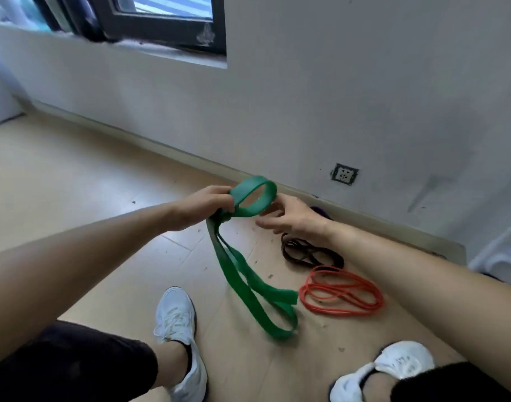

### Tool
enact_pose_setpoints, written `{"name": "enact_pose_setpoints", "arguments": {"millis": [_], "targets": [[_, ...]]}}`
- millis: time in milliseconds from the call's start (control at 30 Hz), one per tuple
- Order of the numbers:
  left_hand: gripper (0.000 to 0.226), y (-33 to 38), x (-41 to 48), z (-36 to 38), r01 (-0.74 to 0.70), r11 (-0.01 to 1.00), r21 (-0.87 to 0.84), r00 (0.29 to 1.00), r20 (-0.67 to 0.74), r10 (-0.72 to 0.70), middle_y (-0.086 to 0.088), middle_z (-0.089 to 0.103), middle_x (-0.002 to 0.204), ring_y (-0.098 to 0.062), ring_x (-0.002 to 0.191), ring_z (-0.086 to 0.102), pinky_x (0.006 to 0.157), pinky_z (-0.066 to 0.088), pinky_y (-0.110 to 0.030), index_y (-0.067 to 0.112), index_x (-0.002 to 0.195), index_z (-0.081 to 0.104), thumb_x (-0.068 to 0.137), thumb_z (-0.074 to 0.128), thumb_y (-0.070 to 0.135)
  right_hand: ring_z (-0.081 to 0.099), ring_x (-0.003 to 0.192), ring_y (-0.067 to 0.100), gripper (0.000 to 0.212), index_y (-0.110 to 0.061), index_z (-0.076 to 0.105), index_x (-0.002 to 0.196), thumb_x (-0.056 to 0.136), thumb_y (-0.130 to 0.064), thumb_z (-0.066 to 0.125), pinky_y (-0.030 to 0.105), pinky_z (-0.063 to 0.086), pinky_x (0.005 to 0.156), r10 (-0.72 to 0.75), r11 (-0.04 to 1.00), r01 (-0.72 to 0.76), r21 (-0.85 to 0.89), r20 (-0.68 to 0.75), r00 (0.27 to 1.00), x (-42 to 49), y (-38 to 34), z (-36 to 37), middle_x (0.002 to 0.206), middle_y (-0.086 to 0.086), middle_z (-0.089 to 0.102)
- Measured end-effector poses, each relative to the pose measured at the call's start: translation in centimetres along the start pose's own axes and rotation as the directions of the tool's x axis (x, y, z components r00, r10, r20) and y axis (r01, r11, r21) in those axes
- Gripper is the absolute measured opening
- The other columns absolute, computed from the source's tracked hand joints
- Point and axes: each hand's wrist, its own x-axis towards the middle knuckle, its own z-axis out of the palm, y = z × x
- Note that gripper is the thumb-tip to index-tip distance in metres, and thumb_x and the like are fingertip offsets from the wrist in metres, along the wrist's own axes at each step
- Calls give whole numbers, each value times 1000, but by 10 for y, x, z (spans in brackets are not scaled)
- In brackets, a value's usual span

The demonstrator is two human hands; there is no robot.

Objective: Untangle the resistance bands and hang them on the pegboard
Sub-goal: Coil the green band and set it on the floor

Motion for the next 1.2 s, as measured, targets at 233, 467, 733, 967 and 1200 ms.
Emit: {"name": "enact_pose_setpoints", "arguments": {"millis": [233, 467, 733, 967, 1200], "targets": [[34, 97, -47, -31, -270, 961, -63, 957, -131, 260, -6, 57, 87, -11, 71, 51, 64, 42, -23, 6, 109, 63, 84, 59, 29, 66, 110, 25, 43, -17, 55, 130, 91, -27, 70, 42, 53, 99, -142, 897, 126, 423, 6, 990, -21, -115, -45, 126, 9, 67], [31, 138, -44, -50, -375, 927, -25, 891, -287, 353, -23, 67, 116, -26, 94, 68, 81, 62, -34, -3, 126, 60, 97, 63, 9, 68, 96, 19, 14, -18, 65, 97, 87, -24, 72, 42, 55, 93, -251, 870, 271, 411, -104, 962, -39, -169, -99, 96, 2, 70], [24, 93, 5, -60, -171, 982, 85, 964, -193, 184, -16, 75, 101, -26, 86, 65, 88, 57, -39, 10, 110, 67, 87, 75, 4, 67, 89, 20, 33, -13, 68, 95, 68, -24, 83, 38, 61, 84, -48, 971, 78, 224, -136, 990, -14, -106, -108, 89, 2, 67], [24, 82, 39, -43, -239, 971, 9, 968, -71, 239, -2, 71, 89, -16, 83, 65, 83, 54, -32, 14, 114, 70, 91, 74, 20, 69, 93, 25, 26, -9, 68, 107, 85, -14, 79, 46, 58, 89, -45, 996, 54, 64, -142, 989, 6, -73, -108, 97, 10, 70], [46, 110, 52, -30, -399, 883, -248, 914, -185, 361, -14, 71, 119, -28, 107, 70, 97, 58, -41, 12, 127, 67, 86, 70, 30, 74, 99, 24, 43, -17, 60, 130, 89, -15, 75, 38, 62, 81, -200, 972, 225, 74, -256, 946, 3, -101, -107, 109, 16, 72]]}}
